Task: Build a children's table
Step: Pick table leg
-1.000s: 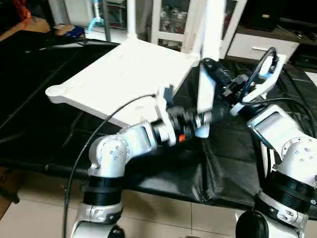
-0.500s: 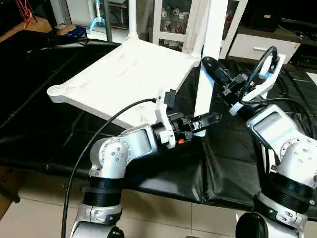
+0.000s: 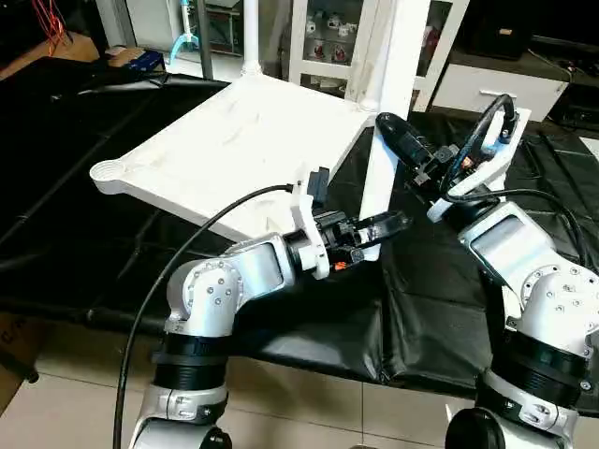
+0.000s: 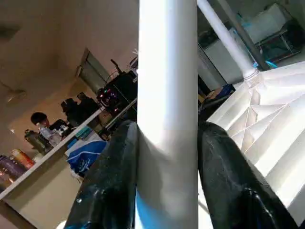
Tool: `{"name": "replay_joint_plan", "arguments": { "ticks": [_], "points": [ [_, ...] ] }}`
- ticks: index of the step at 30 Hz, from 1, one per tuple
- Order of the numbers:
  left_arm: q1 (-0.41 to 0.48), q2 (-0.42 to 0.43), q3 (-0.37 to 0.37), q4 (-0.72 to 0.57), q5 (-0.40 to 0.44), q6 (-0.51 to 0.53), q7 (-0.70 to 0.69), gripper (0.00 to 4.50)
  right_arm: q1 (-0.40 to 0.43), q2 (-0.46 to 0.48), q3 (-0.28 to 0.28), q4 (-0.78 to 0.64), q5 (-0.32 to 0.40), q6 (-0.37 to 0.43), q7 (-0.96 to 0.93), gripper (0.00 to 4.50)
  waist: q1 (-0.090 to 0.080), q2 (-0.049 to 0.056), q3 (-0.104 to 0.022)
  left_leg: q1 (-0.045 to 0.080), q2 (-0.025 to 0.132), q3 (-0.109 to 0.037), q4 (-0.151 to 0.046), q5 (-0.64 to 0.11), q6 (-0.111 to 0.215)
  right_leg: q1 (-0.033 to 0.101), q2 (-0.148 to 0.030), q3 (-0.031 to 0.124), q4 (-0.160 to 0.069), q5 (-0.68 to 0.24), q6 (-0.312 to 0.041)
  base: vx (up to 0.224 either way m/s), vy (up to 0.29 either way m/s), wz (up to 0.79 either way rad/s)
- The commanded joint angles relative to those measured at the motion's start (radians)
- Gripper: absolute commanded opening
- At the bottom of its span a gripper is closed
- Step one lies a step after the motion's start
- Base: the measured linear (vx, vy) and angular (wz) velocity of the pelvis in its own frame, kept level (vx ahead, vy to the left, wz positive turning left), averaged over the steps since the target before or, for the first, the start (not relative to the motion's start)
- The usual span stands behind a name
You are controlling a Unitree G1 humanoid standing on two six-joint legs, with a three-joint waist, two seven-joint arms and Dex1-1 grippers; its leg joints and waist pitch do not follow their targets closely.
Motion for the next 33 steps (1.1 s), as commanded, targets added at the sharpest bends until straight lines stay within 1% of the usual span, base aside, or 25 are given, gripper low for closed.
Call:
{"name": "replay_joint_plan", "arguments": {
  "ticks": [1, 4, 5, 6, 7, 8, 10, 13, 14, 16, 17, 18, 19, 20, 21, 22, 23, 24, 25, 26, 27, 28, 29, 31, 33],
  "points": [
    [0.001, 0.015, 0.021, -0.005, 0.007, -0.013, 0.014, 1.49, -0.001, -0.016, 0.012, -0.039, 0.021, -0.019, 0.012, 2.13, 0.001, 0.002, -0.072, 0.018, -0.003, 0.010, -0.073, -0.074, -0.041, 0.052, -0.005, 0.009, -0.058, -0.073, -0.118, 0.000, 0.000, 0.00],
    [-0.005, 0.042, 0.024, -0.011, 0.011, -0.021, 0.009, 1.42, 0.001, -0.032, 0.026, -0.042, -0.003, -0.035, 0.013, 2.47, 0.001, 0.003, -0.073, 0.019, -0.004, 0.009, -0.073, -0.066, -0.043, 0.054, -0.004, 0.009, -0.056, -0.060, -0.115, 0.000, 0.000, 0.00],
    [-0.008, 0.059, 0.026, -0.019, 0.015, -0.023, 0.005, 1.41, 0.004, -0.061, 0.050, -0.047, -0.048, -0.053, 0.023, 2.56, 0.002, 0.008, -0.073, 0.019, -0.004, 0.008, -0.073, -0.066, -0.044, 0.054, -0.004, 0.009, -0.055, -0.057, -0.114, 0.000, 0.000, 0.00],
    [-0.011, 0.075, 0.031, -0.027, 0.015, -0.021, 0.001, 1.40, 0.007, -0.096, 0.078, -0.049, -0.095, -0.073, 0.040, 2.59, 0.002, 0.006, -0.073, 0.018, -0.005, 0.010, -0.072, -0.066, -0.045, 0.055, -0.003, 0.009, -0.056, -0.053, -0.108, 0.000, 0.000, 0.00],
    [-0.012, 0.082, 0.033, -0.030, 0.014, -0.020, 0.000, 1.39, 0.008, -0.114, 0.092, -0.049, -0.119, -0.083, 0.049, 2.67, 0.004, 0.006, -0.073, 0.019, -0.005, 0.008, -0.072, -0.063, -0.052, 0.057, -0.002, 0.008, -0.056, -0.057, -0.102, 0.000, 0.000, 0.00],
    [-0.018, 0.097, 0.046, -0.037, 0.004, -0.010, -0.005, 1.39, 0.008, -0.151, 0.116, -0.045, -0.176, -0.120, 0.060, 2.67, 0.004, 0.007, -0.072, 0.019, -0.005, 0.009, -0.072, -0.066, -0.054, 0.055, -0.003, 0.009, -0.056, -0.058, -0.102, 0.000, 0.000, 0.00],
    [-0.025, 0.111, 0.057, -0.040, -0.002, -0.006, -0.009, 1.39, 0.001, -0.182, 0.125, -0.031, -0.217, -0.163, 0.076, 2.97, 0.003, 0.005, -0.073, 0.017, -0.006, 0.010, -0.071, -0.069, -0.055, 0.056, -0.003, 0.009, -0.056, -0.065, -0.107, 0.000, 0.000, 0.00],
    [-0.035, 0.129, 0.069, -0.036, -0.005, -0.005, -0.016, 1.39, -0.007, -0.245, 0.155, -0.005, -0.292, -0.262, 0.137, 3.15, 0.004, 0.003, -0.073, 0.019, -0.004, 0.011, -0.069, -0.084, -0.042, 0.055, -0.003, 0.009, -0.056, -0.080, -0.122, 0.000, 0.000, 0.00],
    [-0.036, 0.134, 0.069, -0.035, -0.003, -0.006, -0.018, 1.39, -0.007, -0.265, 0.156, 0.002, -0.299, -0.268, 0.149, 3.40, 0.004, 0.003, -0.072, 0.019, -0.004, 0.011, -0.069, -0.089, -0.036, 0.053, -0.003, 0.009, -0.056, -0.082, -0.128, 0.000, 0.000, 0.00],
    [-0.036, 0.156, 0.068, -0.036, 0.001, -0.006, -0.028, 1.39, -0.002, -0.369, 0.210, 0.036, -0.413, -0.344, 0.175, 3.45, 0.006, 0.002, -0.074, 0.017, -0.004, 0.009, -0.068, -0.079, -0.031, 0.057, -0.004, 0.007, -0.053, -0.073, -0.137, 0.000, 0.000, 0.00],
    [-0.031, 0.183, 0.055, -0.047, 0.001, 0.005, -0.049, 1.39, -0.001, -0.447, 0.267, 0.055, -0.510, -0.422, 0.201, 3.50, 0.008, 0.006, -0.073, 0.021, -0.003, 0.011, -0.066, -0.076, -0.031, 0.055, -0.003, 0.009, -0.054, -0.068, -0.139, 0.000, 0.000, 0.00],
    [-0.027, 0.213, 0.039, -0.056, 0.004, 0.025, -0.067, 1.39, -0.007, -0.522, 0.329, 0.076, -0.613, -0.513, 0.227, 3.61, 0.007, 0.005, -0.071, 0.017, -0.006, 0.013, -0.064, -0.074, -0.034, 0.057, -0.002, 0.009, -0.055, -0.073, -0.141, 0.000, 0.000, 0.00],
    [-0.026, 0.240, 0.024, -0.061, 0.005, 0.041, -0.082, 1.39, -0.015, -0.581, 0.379, 0.095, -0.694, -0.590, 0.248, 3.73, 0.007, 0.003, -0.074, 0.015, -0.005, 0.010, -0.063, -0.076, -0.040, 0.061, -0.004, 0.007, -0.054, -0.085, -0.139, 0.000, 0.000, 0.00],
    [-0.026, 0.261, 0.009, -0.062, 0.012, 0.045, -0.093, 1.39, -0.027, -0.623, 0.419, 0.111, -0.755, -0.658, 0.270, 3.87, 0.007, 0.004, -0.074, 0.016, -0.005, 0.011, -0.061, -0.075, -0.038, 0.059, -0.005, 0.008, -0.052, -0.082, -0.141, 0.000, 0.000, 0.00],
    [-0.029, 0.282, -0.004, -0.057, 0.021, 0.046, -0.104, 1.39, -0.048, -0.671, 0.467, 0.135, -0.830, -0.743, 0.297, 3.87, 0.002, 0.007, -0.072, 0.012, -0.007, 0.010, -0.060, -0.083, -0.028, 0.059, -0.005, 0.007, -0.052, -0.093, -0.152, 0.000, 0.000, 0.00],
    [-0.029, 0.282, -0.004, -0.057, 0.021, 0.046, -0.104, 1.39, -0.048, -0.671, 0.467, 0.135, -0.830, -0.743, 0.297, 3.93, 0.002, 0.007, -0.072, 0.012, -0.007, 0.010, -0.060, -0.083, -0.028, 0.059, -0.005, 0.007, -0.052, -0.093, -0.152, 0.000, 0.000, 0.00],
    [-0.033, 0.298, -0.009, -0.052, 0.022, 0.054, -0.112, 1.39, -0.071, -0.721, 0.520, 0.168, -0.921, -0.835, 0.308, 4.15, -0.006, 0.004, -0.071, 0.014, -0.008, 0.013, -0.058, -0.103, -0.012, 0.058, -0.002, 0.010, -0.053, -0.105, -0.162, 0.000, 0.000, 0.00],
    [-0.038, 0.319, -0.022, -0.049, 0.027, 0.064, -0.128, 1.39, -0.106, -0.773, 0.578, 0.218, -1.023, -0.918, 0.299, 4.15, -0.006, 0.008, -0.071, 0.014, -0.005, 0.011, -0.056, -0.107, -0.011, 0.056, -0.004, 0.008, -0.053, -0.120, -0.172, 0.000, 0.000, 0.00],
    [-0.040, 0.323, -0.025, -0.047, 0.029, 0.066, -0.131, 1.39, -0.116, -0.782, 0.589, 0.233, -1.046, -0.941, 0.293, 4.25, -0.009, 0.006, -0.069, 0.017, -0.006, 0.015, -0.055, -0.123, -0.006, 0.053, -0.002, 0.009, -0.056, -0.139, -0.183, 0.000, 0.000, 0.00],
    [-0.045, 0.337, -0.034, -0.043, 0.033, 0.072, -0.139, 1.39, -0.147, -0.811, 0.624, 0.280, -1.120, -1.011, 0.275, 4.31, -0.011, 0.008, -0.071, 0.016, -0.005, 0.013, -0.053, -0.132, -0.005, 0.052, -0.002, 0.008, -0.052, -0.144, -0.191, 0.000, 0.000, 0.00],
    [-0.050, 0.349, -0.045, -0.040, 0.036, 0.082, -0.147, 1.39, -0.185, -0.840, 0.662, 0.340, -1.204, -1.088, 0.242, 4.31, -0.010, 0.008, -0.069, 0.017, -0.006, 0.015, -0.054, -0.140, -0.001, 0.052, 0.000, 0.009, -0.055, -0.145, -0.192, 0.000, 0.000, 0.00],
    [-0.055, 0.362, -0.059, -0.038, 0.038, 0.089, -0.157, 1.39, -0.222, -0.863, 0.696, 0.396, -1.271, -1.157, 0.206, 4.31, -0.009, 0.010, -0.070, 0.019, -0.004, 0.013, -0.053, -0.142, -0.005, 0.048, -0.003, 0.007, -0.053, -0.149, -0.197, 0.000, 0.000, 0.00],
    [-0.058, 0.383, -0.090, -0.040, 0.050, 0.093, -0.171, 1.39, -0.271, -0.879, 0.731, 0.465, -1.334, -1.231, 0.156, 4.31, -0.016, 0.013, -0.068, 0.020, -0.007, 0.014, -0.052, -0.170, -0.014, 0.044, 0.003, 0.004, -0.054, -0.172, -0.200, 0.000, 0.000, 0.00],
    [-0.058, 0.393, -0.105, -0.041, 0.055, 0.091, -0.181, 1.39, -0.288, -0.883, 0.745, 0.496, -1.359, -1.257, 0.141, 4.31, -0.017, 0.014, -0.068, 0.021, -0.008, 0.014, -0.051, -0.189, -0.011, 0.047, 0.004, 0.006, -0.051, -0.166, -0.200, 0.000, 0.000, 0.00],
    [-0.056, 0.416, -0.142, -0.044, 0.076, 0.076, -0.199, 1.39, -0.327, -0.892, 0.789, 0.564, -1.437, -1.291, 0.106, 4.31, -0.017, 0.014, -0.071, 0.019, -0.007, 0.013, -0.050, -0.178, -0.001, 0.050, 0.005, 0.005, -0.045, -0.116, -0.211, 0.000, 0.000, 0.00]
  ]
}}
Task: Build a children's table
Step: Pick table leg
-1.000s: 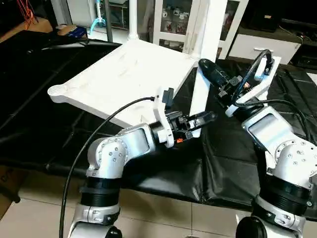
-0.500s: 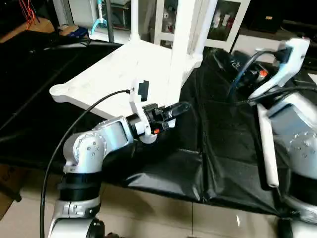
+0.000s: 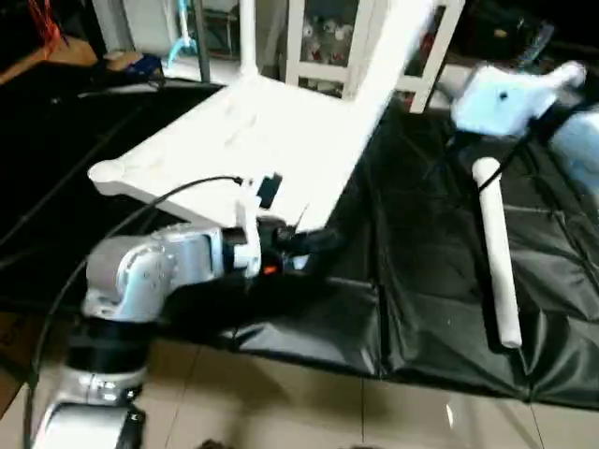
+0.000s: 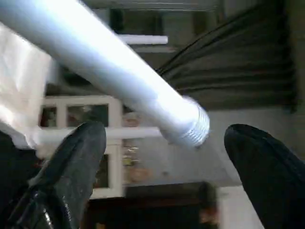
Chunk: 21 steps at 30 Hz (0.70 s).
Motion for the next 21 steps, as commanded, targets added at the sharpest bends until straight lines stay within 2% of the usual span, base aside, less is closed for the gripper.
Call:
{"name": "replay_joint_plan", "arguments": {
  "ticks": [1, 3, 6, 7, 8, 11, 16, 21],
  "points": [
    [-0.024, 0.016, -0.051, -0.012, 0.034, -0.021, -0.027, 1.39, -0.031, -0.013, 0.047, 0.080, -0.085, -0.054, -0.028, 4.31, -0.011, 0.006, -0.073, 0.018, -0.007, 0.014, -0.059, -0.172, 0.004, 0.048, 0.004, 0.005, -0.051, -0.097, -0.216, 0.000, 0.000, 0.00],
    [-0.027, 0.026, -0.066, -0.010, 0.051, -0.031, -0.027, 1.39, -0.048, -0.012, 0.058, 0.120, -0.107, -0.085, -0.044, 4.31, -0.012, 0.007, -0.073, 0.018, -0.007, 0.015, -0.057, -0.181, 0.011, 0.049, 0.004, 0.006, -0.048, -0.090, -0.223, 0.000, 0.000, 0.00],
    [-0.029, 0.039, -0.076, -0.009, 0.065, -0.041, -0.033, 1.39, -0.070, -0.006, 0.075, 0.179, -0.128, -0.132, -0.055, 4.31, -0.013, 0.001, -0.073, 0.015, -0.007, 0.016, -0.055, -0.184, 0.018, 0.051, 0.005, 0.006, -0.047, -0.089, -0.226, 0.000, 0.000, 0.00],
    [-0.030, 0.044, -0.080, -0.009, 0.069, -0.044, -0.038, 1.39, -0.078, -0.005, 0.085, 0.199, -0.143, -0.146, -0.061, 4.31, -0.014, 0.002, -0.072, 0.015, -0.008, 0.016, -0.055, -0.187, 0.019, 0.050, 0.004, 0.006, -0.047, -0.096, -0.227, 0.000, 0.000, 0.00],
    [-0.031, 0.068, -0.108, -0.014, 0.090, -0.060, -0.055, 1.39, -0.088, -0.006, 0.116, 0.240, -0.174, -0.162, -0.051, 4.31, -0.018, -0.001, -0.073, 0.014, -0.008, 0.016, -0.054, -0.193, 0.021, 0.050, 0.005, 0.005, -0.047, -0.103, -0.227, 0.000, 0.000, 0.00],
    [-0.033, 0.094, -0.134, -0.018, 0.114, -0.082, -0.072, 1.39, -0.101, -0.003, 0.147, 0.298, -0.217, -0.188, -0.041, 4.31, -0.030, 0.000, -0.070, 0.012, -0.007, 0.014, -0.053, -0.233, 0.014, 0.046, 0.003, 0.004, -0.049, -0.160, -0.223, 0.000, 0.000, 0.00],
    [-0.041, 0.147, -0.196, -0.019, 0.181, -0.133, -0.106, 1.39, -0.139, 0.005, 0.169, 0.391, -0.259, -0.221, -0.086, 4.31, -0.043, -0.004, -0.068, 0.009, -0.007, 0.012, -0.051, -0.267, 0.005, 0.040, 0.002, 0.003, -0.051, -0.218, -0.210, 0.000, 0.000, 0.00],
    [-0.045, 0.181, -0.227, -0.011, 0.236, -0.176, -0.115, 1.38, -0.178, 0.020, 0.176, 0.470, -0.291, -0.244, -0.122, 4.31, -0.052, -0.006, -0.070, 0.005, -0.008, 0.012, -0.048, -0.259, 0.008, 0.042, 0.003, 0.003, -0.049, -0.206, -0.212, 0.000, 0.000, 0.00]
  ]
}}
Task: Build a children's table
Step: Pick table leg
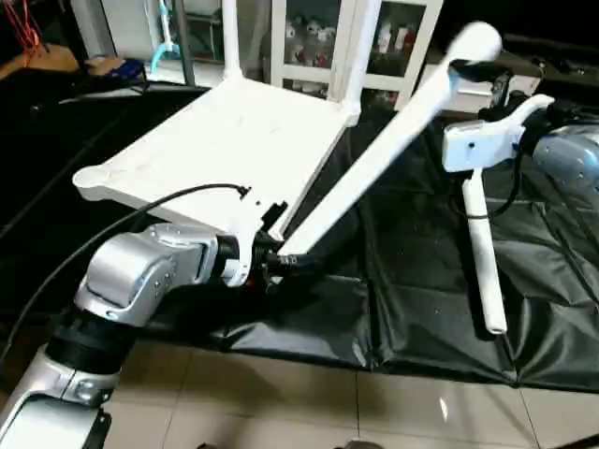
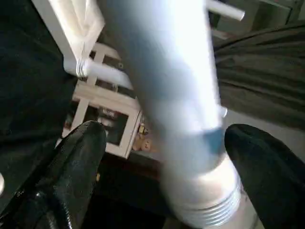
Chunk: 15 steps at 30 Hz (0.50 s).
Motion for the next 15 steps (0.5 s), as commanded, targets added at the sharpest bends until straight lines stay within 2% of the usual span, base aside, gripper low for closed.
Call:
{"name": "replay_joint_plan", "arguments": {
  "ticks": [1, 7, 10, 11, 14, 15],
  "points": [
    [-0.026, 0.007, -0.007, -0.011, 0.017, -0.027, -0.013, 1.38, -0.025, 0.000, 0.004, 0.030, -0.017, -0.016, -0.018, 4.31, -0.002, -0.005, -0.071, 0.011, -0.007, 0.015, -0.062, -0.251, 0.005, 0.044, 0.003, 0.003, -0.061, -0.199, -0.213, 0.000, 0.000, 0.00],
    [-0.035, 0.040, -0.041, -0.007, 0.061, -0.062, -0.031, 1.38, -0.031, 0.011, 0.025, 0.068, -0.033, -0.054, -0.009, 4.31, 0.000, -0.003, -0.074, 0.011, -0.007, 0.016, -0.060, -0.228, 0.017, 0.046, 0.004, 0.003, -0.056, -0.156, -0.228, 0.000, 0.000, 0.00],
    [-0.040, 0.043, -0.039, -0.004, 0.071, -0.071, -0.042, 1.38, -0.021, 0.015, 0.031, 0.085, -0.020, -0.090, 0.018, 4.31, 0.002, -0.004, -0.077, 0.006, -0.007, 0.017, -0.057, -0.172, 0.033, 0.050, 0.004, 0.004, -0.047, -0.075, -0.248, 0.000, 0.000, 0.00],
    [-0.042, 0.055, -0.050, -0.002, 0.092, -0.086, -0.047, 1.38, -0.023, 0.016, 0.038, 0.102, -0.027, -0.107, 0.022, 4.31, 0.002, -0.004, -0.076, 0.007, -0.007, 0.018, -0.056, -0.175, 0.043, 0.048, 0.004, 0.003, -0.049, -0.077, -0.253, 0.000, 0.000, 0.00],
    [-0.049, 0.079, -0.071, 0.001, 0.131, -0.112, -0.051, 1.38, -0.024, 0.011, 0.055, 0.117, -0.049, -0.116, 0.024, 4.31, 0.002, -0.005, -0.076, 0.006, -0.007, 0.018, -0.056, -0.174, 0.043, 0.049, 0.003, 0.004, -0.048, -0.084, -0.253, 0.000, 0.000, 0.00],
    [-0.051, 0.082, -0.073, 0.002, 0.137, -0.117, -0.051, 1.38, -0.025, 0.010, 0.058, 0.123, -0.052, -0.119, 0.027, 4.14, 0.003, -0.004, -0.076, 0.007, -0.006, 0.018, -0.056, -0.178, 0.043, 0.048, 0.004, 0.003, -0.049, -0.089, -0.252, 0.000, 0.000, 0.00]
  ]
}}
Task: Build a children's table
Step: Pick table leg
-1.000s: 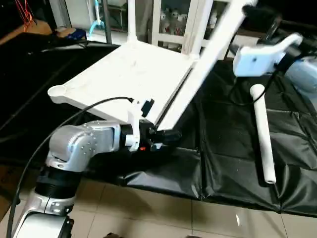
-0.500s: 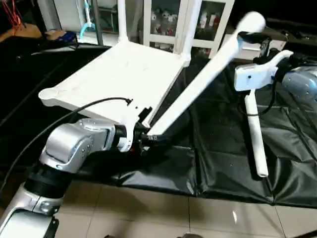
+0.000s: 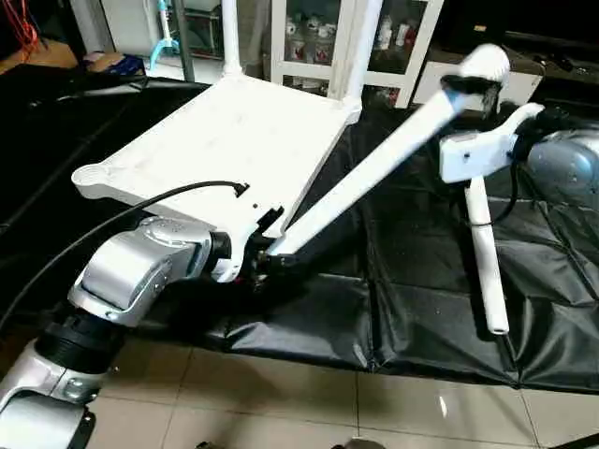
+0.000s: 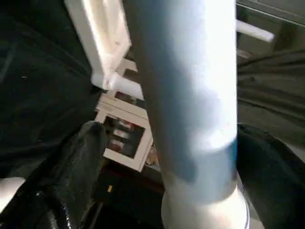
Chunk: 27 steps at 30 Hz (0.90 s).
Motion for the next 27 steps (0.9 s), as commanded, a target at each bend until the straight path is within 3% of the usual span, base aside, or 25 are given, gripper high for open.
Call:
{"name": "replay_joint_plan", "arguments": {
  "ticks": [1, 12, 24, 27],
  "points": [
    [-0.041, 0.013, -0.016, 0.000, 0.033, -0.036, -0.010, 1.38, -0.013, -0.009, 0.013, 0.025, -0.021, -0.011, 0.018, 4.14, -0.001, -0.003, -0.076, 0.017, -0.006, 0.018, -0.059, -0.180, 0.041, 0.056, 0.004, 0.003, -0.049, -0.091, -0.252, 0.000, 0.000, 0.00],
    [-0.058, 0.056, -0.048, 0.005, 0.119, -0.103, -0.038, 1.38, 0.010, -0.007, 0.037, 0.073, -0.054, -0.040, 0.001, 3.26, -0.001, -0.005, -0.076, 0.015, -0.007, 0.018, -0.058, -0.182, 0.036, 0.056, 0.003, 0.004, -0.049, -0.100, -0.252, 0.000, 0.000, 0.00],
    [-0.080, 0.062, -0.024, -0.024, 0.127, -0.146, -0.084, 1.38, 0.040, 0.001, 0.052, 0.104, -0.084, -0.044, -0.040, 2.16, -0.001, -0.004, -0.076, 0.017, -0.007, 0.018, -0.059, -0.184, 0.031, 0.055, 0.003, 0.004, -0.048, -0.096, -0.252, 0.000, 0.000, 0.00],
    [-0.084, 0.059, -0.021, -0.026, 0.129, -0.148, -0.086, 1.38, 0.045, 0.003, 0.048, 0.105, -0.079, -0.047, -0.050, 2.09, -0.001, -0.004, -0.077, 0.016, -0.007, 0.019, -0.058, -0.181, 0.033, 0.056, 0.003, 0.005, -0.047, -0.088, -0.254, 0.000, 0.000, 0.00]
  ]
}}
